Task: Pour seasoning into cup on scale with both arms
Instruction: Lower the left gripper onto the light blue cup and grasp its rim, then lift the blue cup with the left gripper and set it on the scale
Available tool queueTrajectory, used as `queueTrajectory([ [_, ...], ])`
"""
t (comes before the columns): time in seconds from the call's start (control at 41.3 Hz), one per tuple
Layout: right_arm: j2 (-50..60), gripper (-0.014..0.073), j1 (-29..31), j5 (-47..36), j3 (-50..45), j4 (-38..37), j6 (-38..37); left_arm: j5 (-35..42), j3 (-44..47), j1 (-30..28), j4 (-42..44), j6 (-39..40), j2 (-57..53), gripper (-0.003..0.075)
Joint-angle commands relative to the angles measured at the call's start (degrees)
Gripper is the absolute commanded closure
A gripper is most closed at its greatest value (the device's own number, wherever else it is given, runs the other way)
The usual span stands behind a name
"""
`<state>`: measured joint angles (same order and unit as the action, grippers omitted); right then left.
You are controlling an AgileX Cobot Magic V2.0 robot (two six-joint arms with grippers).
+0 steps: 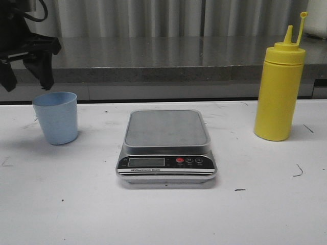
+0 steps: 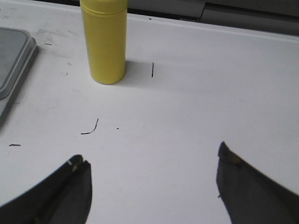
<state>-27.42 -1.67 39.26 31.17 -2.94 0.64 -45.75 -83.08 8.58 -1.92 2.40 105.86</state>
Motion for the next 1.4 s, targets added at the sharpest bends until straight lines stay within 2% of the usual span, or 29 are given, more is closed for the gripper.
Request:
queueTrajectory([
  [0.0, -0.87, 0.0021, 0.33, -4.30, 1.58, -0.51, 0.62, 2.45, -2.37, 0.32, -0.19, -0.06, -0.91, 0.0227],
  [0.339, -0.87, 0.0021, 0.33, -4.30, 1.58, -0.51, 0.62, 5.40, -2.72, 0.32, -0.90, -0.06, 2.72, 0.0244],
  [0.411, -0.87, 0.0021, 0.33, -4.30, 1.58, -0.51, 0.62, 6.22, -2.72, 0.32, -0.88, -0.06, 2.72, 0.0313],
  [0.508, -0.87, 0.0021, 0.33, -4.30, 1.58, -0.51, 0.62, 6.22, -2.72, 0.32, -0.97, -0.06, 2.72, 0.0451],
  [0.678, -0.87, 0.0021, 0.33, -4.30, 1.58, -0.51, 0.62, 5.72, -2.72, 0.32, -1.00, -0.06, 2.72, 0.0647],
  [0.799, -0.87, 0.0021, 0.33, -4.30, 1.58, -0.51, 0.62, 4.79, -2.72, 0.32, -1.00, -0.06, 2.72, 0.0740],
  [1.089, -0.87, 0.0021, 0.33, -4.30, 1.58, -0.51, 0.62, -0.49, -4.06, 1.06, -1.00, -0.06, -0.37, 0.0740],
  [1.379, -0.87, 0.0021, 0.33, -4.30, 1.58, -0.51, 0.62, -0.45, -4.45, 7.71, -0.67, -0.16, -7.34, 0.0740],
])
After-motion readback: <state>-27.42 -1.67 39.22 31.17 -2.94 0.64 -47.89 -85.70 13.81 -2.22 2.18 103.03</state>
